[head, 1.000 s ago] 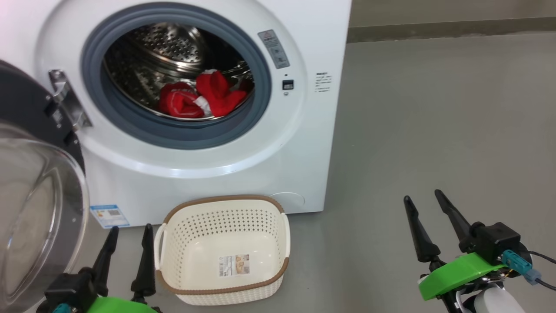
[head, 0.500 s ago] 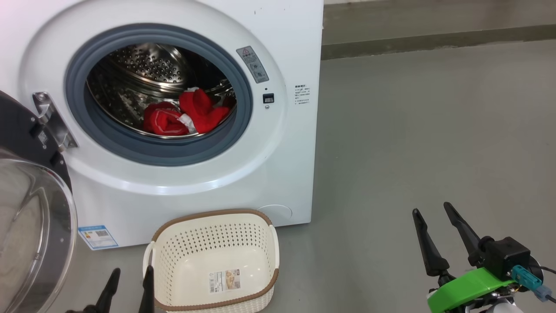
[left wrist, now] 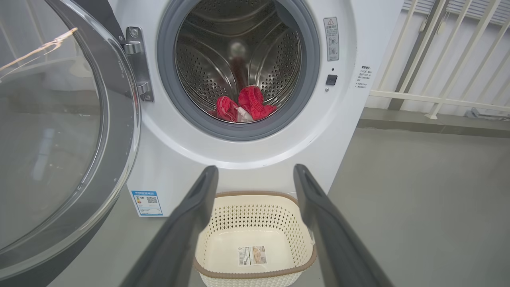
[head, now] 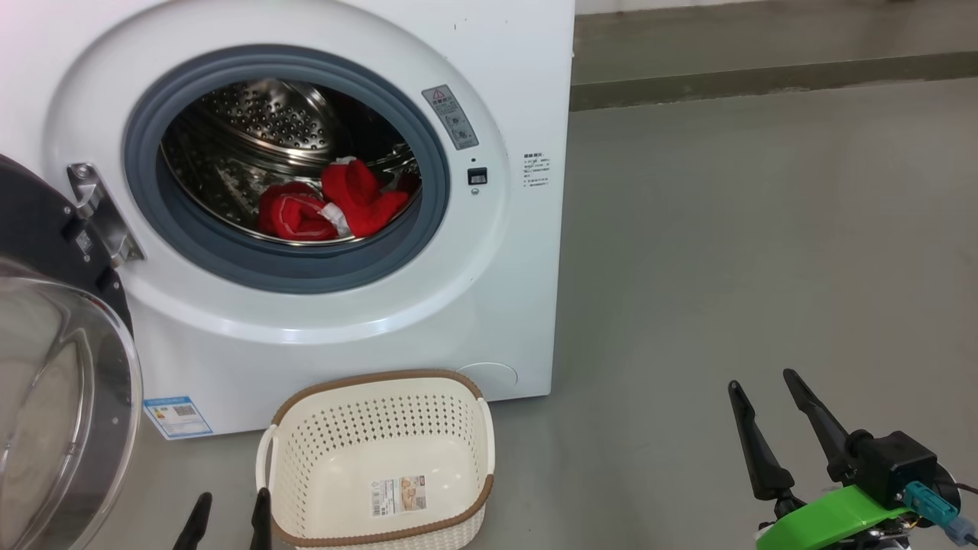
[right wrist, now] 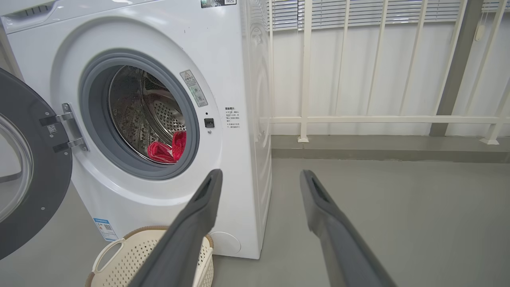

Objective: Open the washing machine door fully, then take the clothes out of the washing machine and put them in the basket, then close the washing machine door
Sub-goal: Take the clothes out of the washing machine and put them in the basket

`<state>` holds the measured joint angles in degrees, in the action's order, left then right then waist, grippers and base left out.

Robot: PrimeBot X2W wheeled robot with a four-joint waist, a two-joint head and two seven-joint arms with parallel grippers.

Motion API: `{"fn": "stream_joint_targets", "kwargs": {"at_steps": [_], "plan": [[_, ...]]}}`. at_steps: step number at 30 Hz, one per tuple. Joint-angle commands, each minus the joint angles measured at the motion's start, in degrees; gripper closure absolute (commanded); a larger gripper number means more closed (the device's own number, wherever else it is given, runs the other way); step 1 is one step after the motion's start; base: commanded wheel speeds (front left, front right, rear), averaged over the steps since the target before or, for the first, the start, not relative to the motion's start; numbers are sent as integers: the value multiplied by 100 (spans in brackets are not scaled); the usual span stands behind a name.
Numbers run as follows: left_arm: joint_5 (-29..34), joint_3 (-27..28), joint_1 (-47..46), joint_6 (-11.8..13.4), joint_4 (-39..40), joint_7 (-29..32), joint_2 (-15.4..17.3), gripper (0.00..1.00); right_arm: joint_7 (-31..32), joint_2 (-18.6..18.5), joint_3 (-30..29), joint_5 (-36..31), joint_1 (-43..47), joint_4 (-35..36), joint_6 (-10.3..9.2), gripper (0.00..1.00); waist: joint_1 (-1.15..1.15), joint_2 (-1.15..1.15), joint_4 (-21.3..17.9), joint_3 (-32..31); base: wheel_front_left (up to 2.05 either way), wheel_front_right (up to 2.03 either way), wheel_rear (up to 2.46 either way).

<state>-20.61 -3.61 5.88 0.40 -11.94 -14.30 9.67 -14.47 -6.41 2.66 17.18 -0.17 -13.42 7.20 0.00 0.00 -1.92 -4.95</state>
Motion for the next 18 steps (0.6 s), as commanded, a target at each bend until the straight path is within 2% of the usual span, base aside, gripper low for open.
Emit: {"fn": "stream_joint_targets", "kwargs": {"at_steps": [1,5,10,18], "plan": [[92,221,-157,-42,111,-69,35,0,-52,-77,131,30,-94,139,29,0,0,0,3,-2,0,0,0],[76,282,-171,-27,59,-69,-26,0,-52,-77,150,51,-116,97,29,0,0,0,13,-12,0,0,0],[-86,480,-168,-112,216,-70,-181,0,-52,-76,161,81,-117,36,29,0,0,0,29,-19,0,0,0],[28,614,-134,-239,323,-70,-251,0,-52,-85,219,116,-134,-28,29,0,0,0,59,12,0,0,0]]}}
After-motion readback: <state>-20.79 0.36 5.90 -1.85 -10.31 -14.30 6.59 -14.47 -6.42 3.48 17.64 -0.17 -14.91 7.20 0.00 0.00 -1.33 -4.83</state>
